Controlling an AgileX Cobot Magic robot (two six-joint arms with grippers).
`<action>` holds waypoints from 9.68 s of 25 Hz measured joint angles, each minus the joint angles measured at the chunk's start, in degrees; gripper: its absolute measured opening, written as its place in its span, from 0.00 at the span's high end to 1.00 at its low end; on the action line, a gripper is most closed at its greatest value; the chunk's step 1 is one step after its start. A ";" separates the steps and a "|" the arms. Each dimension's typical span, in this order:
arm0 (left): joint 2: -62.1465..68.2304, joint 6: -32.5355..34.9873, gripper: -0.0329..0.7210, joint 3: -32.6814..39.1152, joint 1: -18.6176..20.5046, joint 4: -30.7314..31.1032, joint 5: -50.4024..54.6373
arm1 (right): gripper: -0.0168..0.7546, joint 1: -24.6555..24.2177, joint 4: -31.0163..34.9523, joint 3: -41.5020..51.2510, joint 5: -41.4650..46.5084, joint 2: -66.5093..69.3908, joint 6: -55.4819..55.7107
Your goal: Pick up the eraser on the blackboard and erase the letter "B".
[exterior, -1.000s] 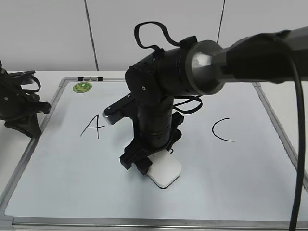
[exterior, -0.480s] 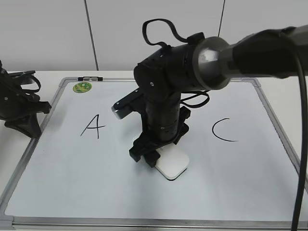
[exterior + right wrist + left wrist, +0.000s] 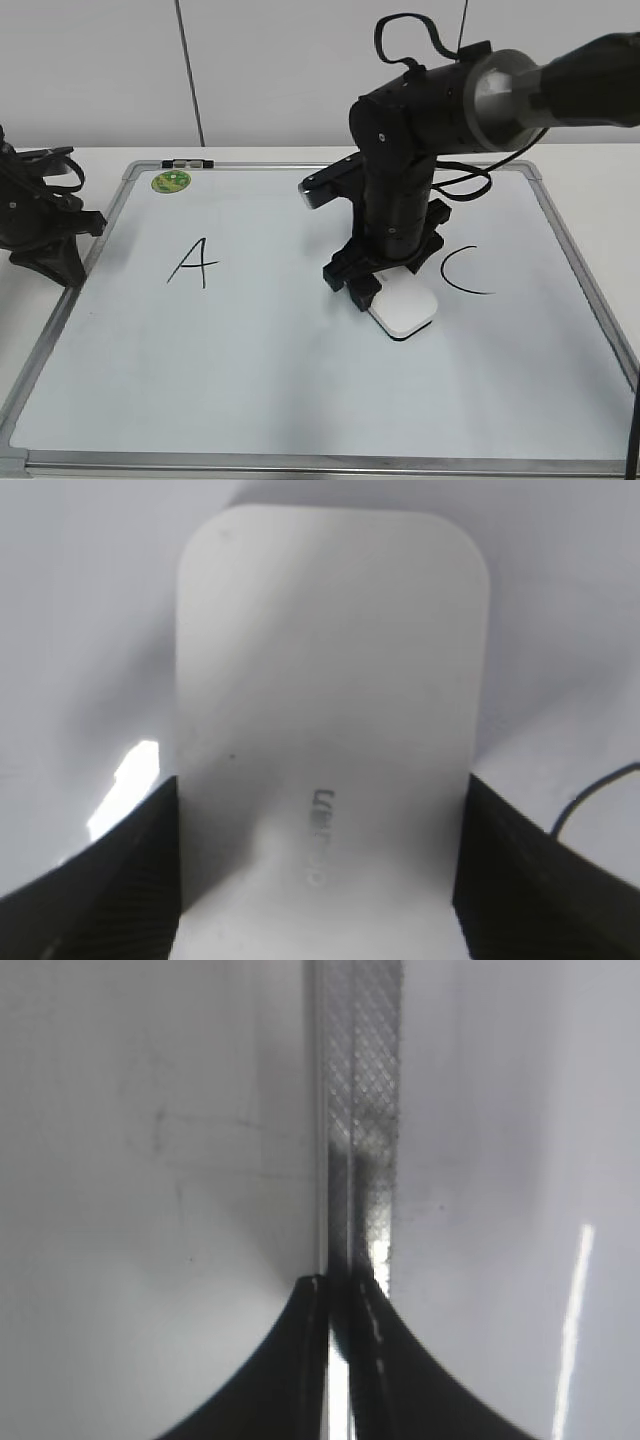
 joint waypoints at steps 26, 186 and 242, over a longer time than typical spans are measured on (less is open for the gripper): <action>0.00 0.00 0.94 0.00 0.00 0.11 0.00 | 0.25 13.35 6.19 -0.38 -0.68 0.27 -2.41; -85.76 -3.13 0.26 17.37 0.00 -1.66 23.90 | 0.21 -29.35 16.63 20.80 17.56 -84.74 -5.85; -105.19 -3.15 0.32 50.70 0.00 7.74 14.07 | 0.21 -29.35 3.58 60.88 9.79 -109.30 -2.90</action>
